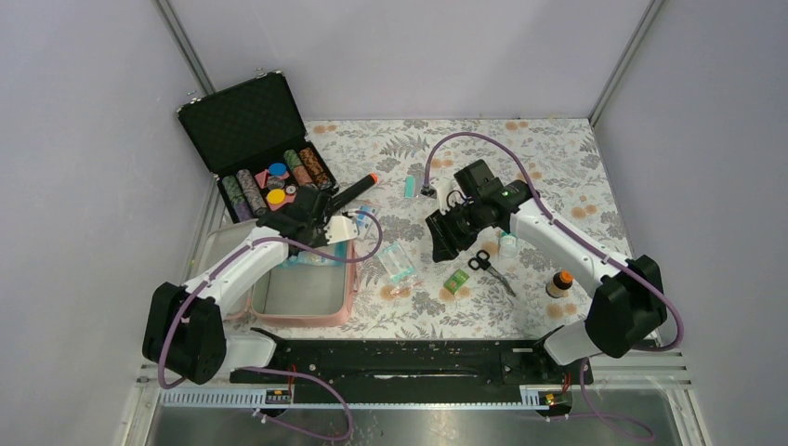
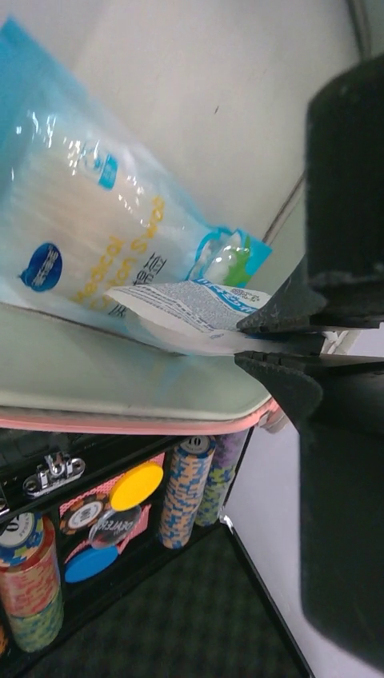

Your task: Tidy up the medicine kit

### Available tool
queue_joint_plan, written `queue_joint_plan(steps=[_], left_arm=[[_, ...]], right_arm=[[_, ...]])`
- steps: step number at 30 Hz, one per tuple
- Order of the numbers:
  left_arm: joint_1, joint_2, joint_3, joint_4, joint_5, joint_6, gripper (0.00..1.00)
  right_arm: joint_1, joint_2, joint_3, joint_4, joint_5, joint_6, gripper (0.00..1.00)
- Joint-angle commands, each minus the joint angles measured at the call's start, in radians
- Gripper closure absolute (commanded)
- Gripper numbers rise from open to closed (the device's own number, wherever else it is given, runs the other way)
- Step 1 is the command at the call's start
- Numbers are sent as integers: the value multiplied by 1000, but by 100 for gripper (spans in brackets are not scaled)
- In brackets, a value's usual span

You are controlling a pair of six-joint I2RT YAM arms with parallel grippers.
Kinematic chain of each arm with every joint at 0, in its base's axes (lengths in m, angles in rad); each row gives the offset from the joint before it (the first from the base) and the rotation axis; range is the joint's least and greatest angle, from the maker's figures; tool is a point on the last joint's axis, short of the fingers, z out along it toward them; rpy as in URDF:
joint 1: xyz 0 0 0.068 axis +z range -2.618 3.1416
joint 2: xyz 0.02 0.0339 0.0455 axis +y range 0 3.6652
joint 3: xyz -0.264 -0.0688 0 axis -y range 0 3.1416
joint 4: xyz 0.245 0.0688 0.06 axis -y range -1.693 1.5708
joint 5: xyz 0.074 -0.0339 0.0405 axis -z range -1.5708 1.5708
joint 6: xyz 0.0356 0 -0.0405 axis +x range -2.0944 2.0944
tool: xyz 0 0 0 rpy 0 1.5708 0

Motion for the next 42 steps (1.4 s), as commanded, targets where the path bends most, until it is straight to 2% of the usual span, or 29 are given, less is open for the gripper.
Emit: queue_joint_plan(steps=[1, 8, 15, 20, 24, 27, 35, 42], left_arm=[[-27, 32, -41, 240, -179, 46, 94], [-74, 51, -86, 350, -223, 41, 93], [-133, 67, -138, 327, -229, -2, 79], [-145, 47, -158, 309, -222, -40, 72], [-155, 26, -157, 277, -219, -78, 63], [-157, -1, -157, 249, -197, -105, 57], [-157, -55, -144, 191, -141, -162, 48], [-156, -174, -52, 45, 37, -337, 40]], right_arm=[[-6, 0, 21, -5, 0, -14, 46], [-6, 21, 19, -5, 4, -17, 46], [-6, 33, 20, -5, 7, -17, 46], [-6, 44, 19, -5, 9, -19, 46], [-6, 46, 21, -6, 7, -18, 46], [-6, 49, 20, -7, 6, -18, 46], [-6, 59, 17, -8, 29, -21, 45], [-11, 66, 45, -35, 213, -67, 38]])
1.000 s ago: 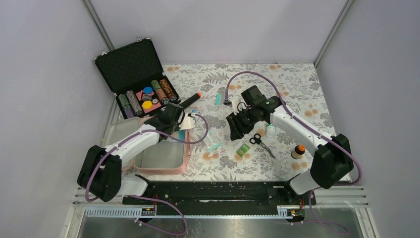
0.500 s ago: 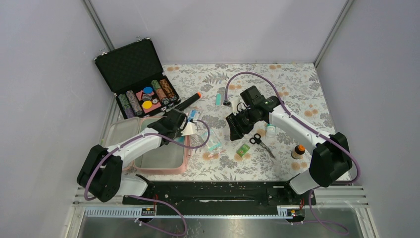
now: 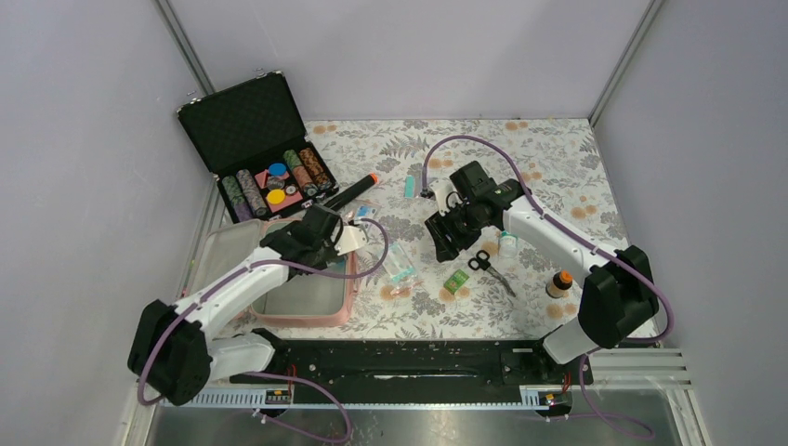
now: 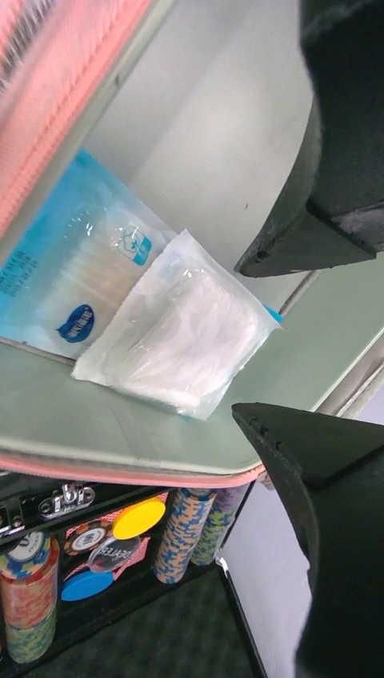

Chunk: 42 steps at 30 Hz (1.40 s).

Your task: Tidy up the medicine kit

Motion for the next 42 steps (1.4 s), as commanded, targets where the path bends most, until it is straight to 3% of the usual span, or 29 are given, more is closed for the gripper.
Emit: queue_joint_plan(steps=[1, 6, 10, 14, 20, 27, 42], left_arm=[[-3, -109, 103, -83, 156, -153, 38], [10, -117, 161, -98, 250, -288, 32], [49, -97, 158, -10, 335, -488, 29], [71, -64, 196, 18, 383, -590, 25], [193, -10, 184, 58, 688, -736, 20], [259, -39, 149, 88, 819, -753, 12], [292, -78, 172, 53, 892, -727, 12]], right_arm=[[-12, 15, 53, -39, 139, -59, 35], [-24, 63, 94, -53, 171, -67, 27], [-34, 135, 123, -53, 218, -82, 25], [-40, 218, 166, -51, 268, -107, 24], [-43, 323, 232, -50, 299, -121, 25], [-46, 403, 301, -59, 330, -138, 29], [-66, 558, 427, -139, 324, -107, 42]])
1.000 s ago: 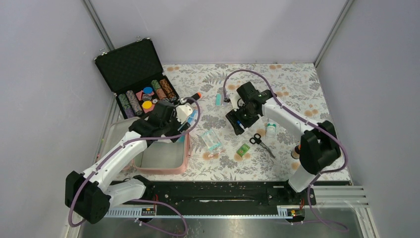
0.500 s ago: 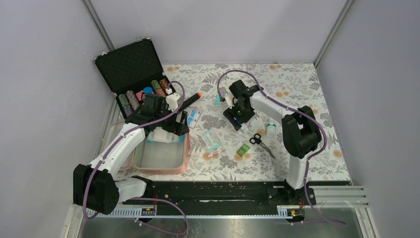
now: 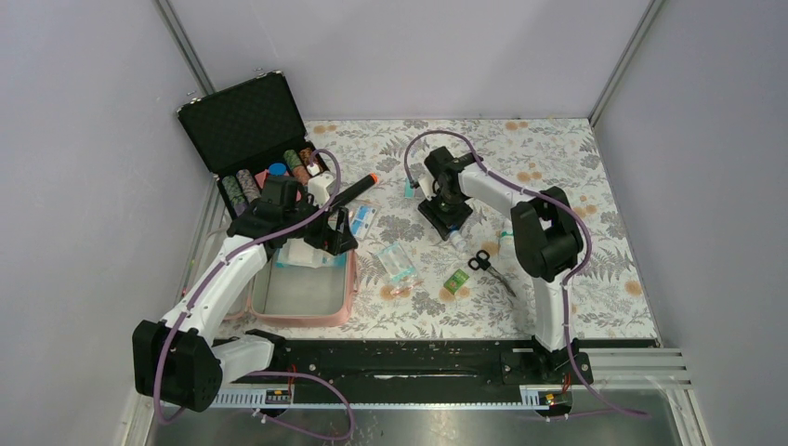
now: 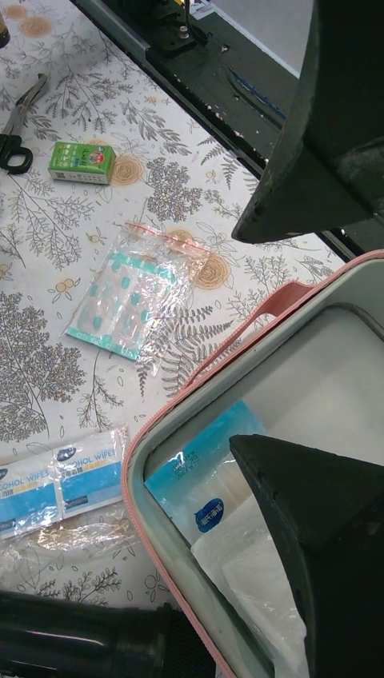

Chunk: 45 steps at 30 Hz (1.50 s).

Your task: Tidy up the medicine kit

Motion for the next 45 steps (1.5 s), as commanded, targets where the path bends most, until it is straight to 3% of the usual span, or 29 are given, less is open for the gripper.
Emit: queue_joint_plan(steps=[1, 8, 13, 19, 24, 30, 36, 45], left_arm=[[6, -19, 37, 18, 53, 15, 12], [6, 64, 183, -24, 13, 54, 13], [6, 108, 232, 63, -11, -45, 14], [5, 161, 161, 318, 132, -311, 14], [-1, 188, 49, 793, 296, -617, 17], [-57, 265, 66, 1061, 391, -784, 24], [-151, 281, 54, 1156, 435, -821, 30], [-177, 308, 89, 1090, 429, -791, 44]], right_arm=[[-20, 21, 33, -40, 13, 21, 44], [-36, 28, 8, -10, 34, 38, 65], [-42, -103, -24, -2, -48, 80, 69], [-50, -343, -87, 71, -287, 159, 71], [-50, -553, -236, 334, -457, 314, 70], [-50, -676, -374, 568, -668, 444, 70], [-50, -708, -422, 663, -763, 511, 69], [-50, -744, -474, 768, -860, 574, 68]])
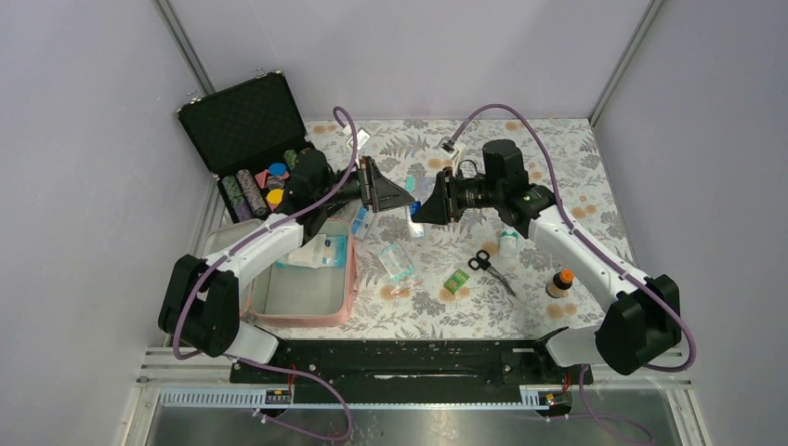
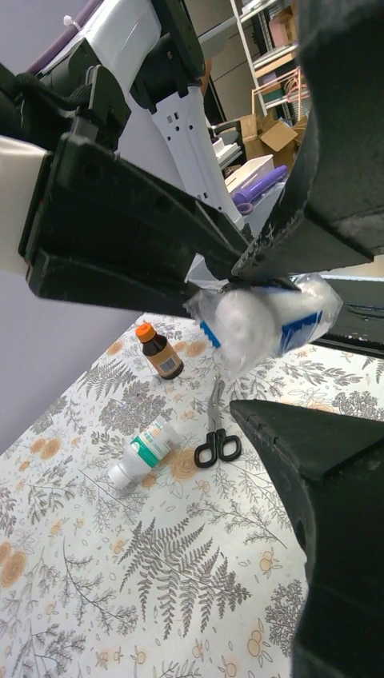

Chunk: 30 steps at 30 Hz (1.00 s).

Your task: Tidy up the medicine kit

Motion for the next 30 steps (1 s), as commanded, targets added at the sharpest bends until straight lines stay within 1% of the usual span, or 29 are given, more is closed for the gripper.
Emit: queue_joint_plan(steps=[1, 3, 6, 9, 13, 15, 17, 19, 21, 22, 23, 26, 30], left_arm=[[0, 18, 42, 46, 42, 5, 46], [-3, 16, 44, 43, 46, 11, 51], [-7, 16, 42, 42, 60, 14, 62], [-10, 16, 39, 37, 73, 13, 70], [-14, 18, 38, 26, 93, 24, 83], [-14, 19, 40, 20, 93, 34, 87], [-14, 20, 50, -20, 93, 62, 90], [-14, 18, 66, -92, 88, 117, 91], [-10, 9, 86, -211, 74, 218, 92], [-7, 4, 98, -291, 60, 261, 92], [-3, -2, 112, -373, 45, 351, 93], [20, -27, 135, -597, 3, 529, 93], [76, -75, 139, -795, -41, 695, 94]], right_arm=[[-3, -54, -21, 108, -80, 53, 68], [-4, -53, -23, 103, -68, 46, 68], [-5, -43, -21, 99, -60, 43, 68], [-4, -26, -17, 98, -54, 47, 68], [-4, -6, -8, 97, -55, 53, 67], [-5, 0, -6, 90, -59, 50, 63], [-4, 7, -2, 77, -64, 46, 54], [-4, 14, 7, 46, -65, 35, 45], [-5, 16, 21, -5, -66, 10, 39], [-4, 15, 29, -40, -63, -12, 37], [-4, 9, 36, -78, -60, -37, 35], [-4, -23, 41, -193, -36, -136, 31], [-5, -92, -3, -299, 31, -278, 28]])
